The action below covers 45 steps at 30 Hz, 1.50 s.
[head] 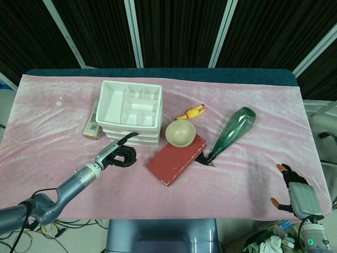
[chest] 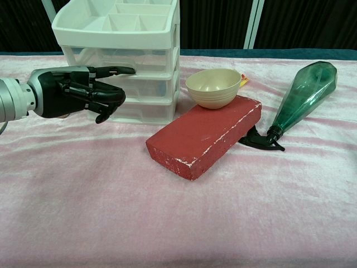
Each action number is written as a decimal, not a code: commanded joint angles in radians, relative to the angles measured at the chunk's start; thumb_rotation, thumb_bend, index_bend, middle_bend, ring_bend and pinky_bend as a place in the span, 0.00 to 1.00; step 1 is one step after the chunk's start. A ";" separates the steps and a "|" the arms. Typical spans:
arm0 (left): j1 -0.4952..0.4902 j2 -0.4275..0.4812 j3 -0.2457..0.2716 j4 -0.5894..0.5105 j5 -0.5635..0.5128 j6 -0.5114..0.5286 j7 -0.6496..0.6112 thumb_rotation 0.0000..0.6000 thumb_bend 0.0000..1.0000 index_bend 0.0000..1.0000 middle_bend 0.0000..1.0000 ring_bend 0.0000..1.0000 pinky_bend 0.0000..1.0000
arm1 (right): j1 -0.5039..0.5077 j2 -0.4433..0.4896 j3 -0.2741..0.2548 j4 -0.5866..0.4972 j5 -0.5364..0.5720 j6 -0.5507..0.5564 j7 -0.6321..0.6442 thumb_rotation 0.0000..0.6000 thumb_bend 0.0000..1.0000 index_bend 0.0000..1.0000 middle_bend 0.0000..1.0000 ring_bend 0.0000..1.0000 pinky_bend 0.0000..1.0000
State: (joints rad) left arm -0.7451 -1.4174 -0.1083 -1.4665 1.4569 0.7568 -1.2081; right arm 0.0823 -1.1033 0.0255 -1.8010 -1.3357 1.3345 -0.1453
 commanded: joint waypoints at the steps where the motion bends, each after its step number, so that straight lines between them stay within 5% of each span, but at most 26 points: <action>1: -0.002 0.002 0.001 0.001 0.003 0.000 -0.001 1.00 0.35 0.00 0.61 0.60 0.68 | 0.000 -0.001 0.001 -0.001 0.002 0.001 -0.001 1.00 0.14 0.11 0.07 0.15 0.19; 45: -0.012 0.002 0.014 -0.021 0.000 0.010 0.028 1.00 0.35 0.00 0.62 0.60 0.68 | -0.004 0.012 -0.006 -0.005 -0.008 0.000 0.010 1.00 0.16 0.10 0.07 0.15 0.19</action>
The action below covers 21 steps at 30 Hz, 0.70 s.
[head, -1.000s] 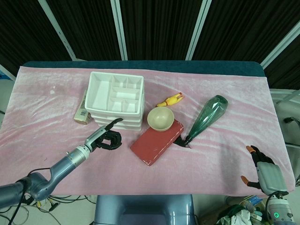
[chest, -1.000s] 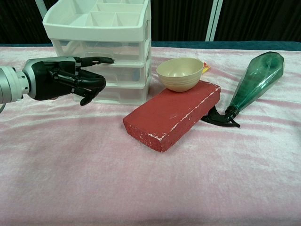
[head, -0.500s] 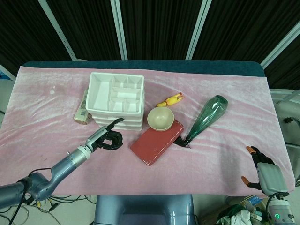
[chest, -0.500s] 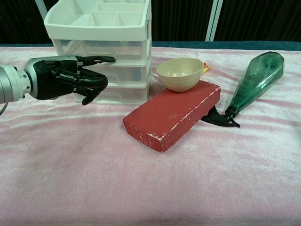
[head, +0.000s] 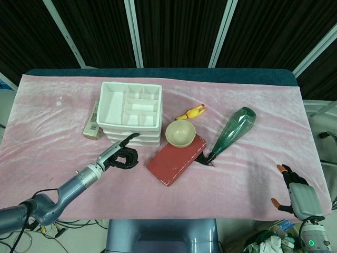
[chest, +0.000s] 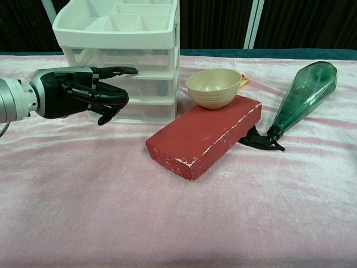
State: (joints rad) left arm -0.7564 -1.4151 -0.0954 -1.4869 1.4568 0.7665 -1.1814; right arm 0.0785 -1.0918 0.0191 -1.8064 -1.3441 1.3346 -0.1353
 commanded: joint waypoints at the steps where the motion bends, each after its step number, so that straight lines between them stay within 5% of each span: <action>1: 0.000 0.000 0.002 -0.001 0.001 0.000 0.002 1.00 0.35 0.00 0.62 0.60 0.68 | 0.000 0.000 0.000 0.000 0.000 0.001 0.001 1.00 0.16 0.10 0.07 0.15 0.19; 21: 0.007 0.015 0.031 -0.011 0.032 0.016 0.002 1.00 0.35 0.12 0.63 0.60 0.68 | 0.000 0.000 0.000 -0.001 0.001 -0.001 -0.002 1.00 0.17 0.09 0.07 0.15 0.19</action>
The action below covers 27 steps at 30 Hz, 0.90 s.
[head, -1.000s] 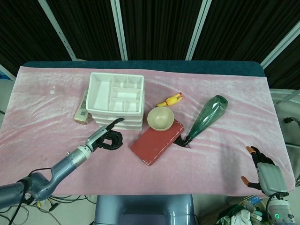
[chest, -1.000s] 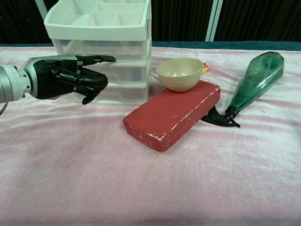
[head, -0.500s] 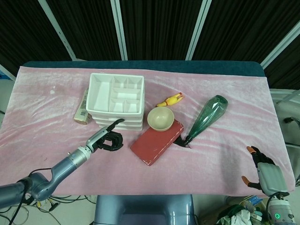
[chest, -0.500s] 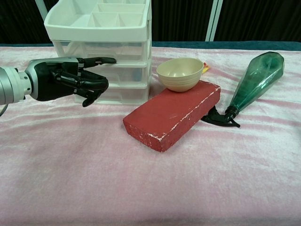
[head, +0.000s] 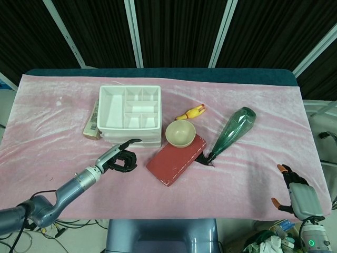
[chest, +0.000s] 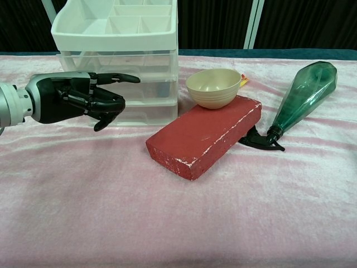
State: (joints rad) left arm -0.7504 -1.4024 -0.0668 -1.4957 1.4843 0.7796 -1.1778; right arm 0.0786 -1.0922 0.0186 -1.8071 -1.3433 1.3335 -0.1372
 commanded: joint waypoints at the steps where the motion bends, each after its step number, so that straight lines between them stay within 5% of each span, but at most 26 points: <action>1: 0.001 0.004 0.005 -0.004 0.007 0.005 -0.002 1.00 0.35 0.12 0.63 0.60 0.68 | 0.000 0.000 0.000 -0.001 0.000 -0.001 0.000 1.00 0.17 0.09 0.07 0.15 0.19; 27: 0.012 0.029 0.070 -0.061 0.083 0.068 0.048 1.00 0.35 0.12 0.63 0.60 0.68 | 0.000 -0.002 0.000 -0.003 0.002 0.000 -0.008 1.00 0.17 0.09 0.07 0.15 0.19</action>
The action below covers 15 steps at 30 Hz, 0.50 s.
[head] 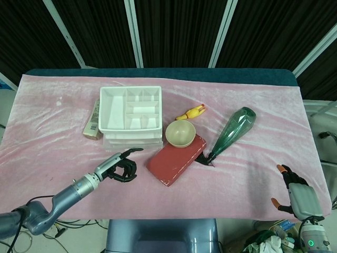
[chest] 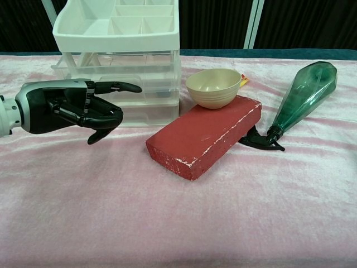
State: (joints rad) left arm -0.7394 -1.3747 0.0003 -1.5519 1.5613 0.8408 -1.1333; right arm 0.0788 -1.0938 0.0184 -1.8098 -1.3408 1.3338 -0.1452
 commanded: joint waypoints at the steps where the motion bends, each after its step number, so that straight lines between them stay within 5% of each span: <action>1: 0.003 0.002 0.005 -0.009 0.010 0.014 0.007 1.00 0.35 0.12 0.63 0.60 0.68 | 0.000 0.000 0.000 0.000 0.000 0.000 0.000 1.00 0.17 0.09 0.07 0.15 0.19; 15: 0.006 0.001 0.037 -0.037 0.037 0.043 0.045 1.00 0.35 0.12 0.63 0.60 0.68 | 0.000 0.000 -0.001 -0.001 -0.001 0.000 -0.001 1.00 0.17 0.09 0.07 0.15 0.19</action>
State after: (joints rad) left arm -0.7334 -1.3734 0.0373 -1.5886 1.5986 0.8833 -1.0885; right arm 0.0788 -1.0939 0.0175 -1.8104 -1.3417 1.3336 -0.1464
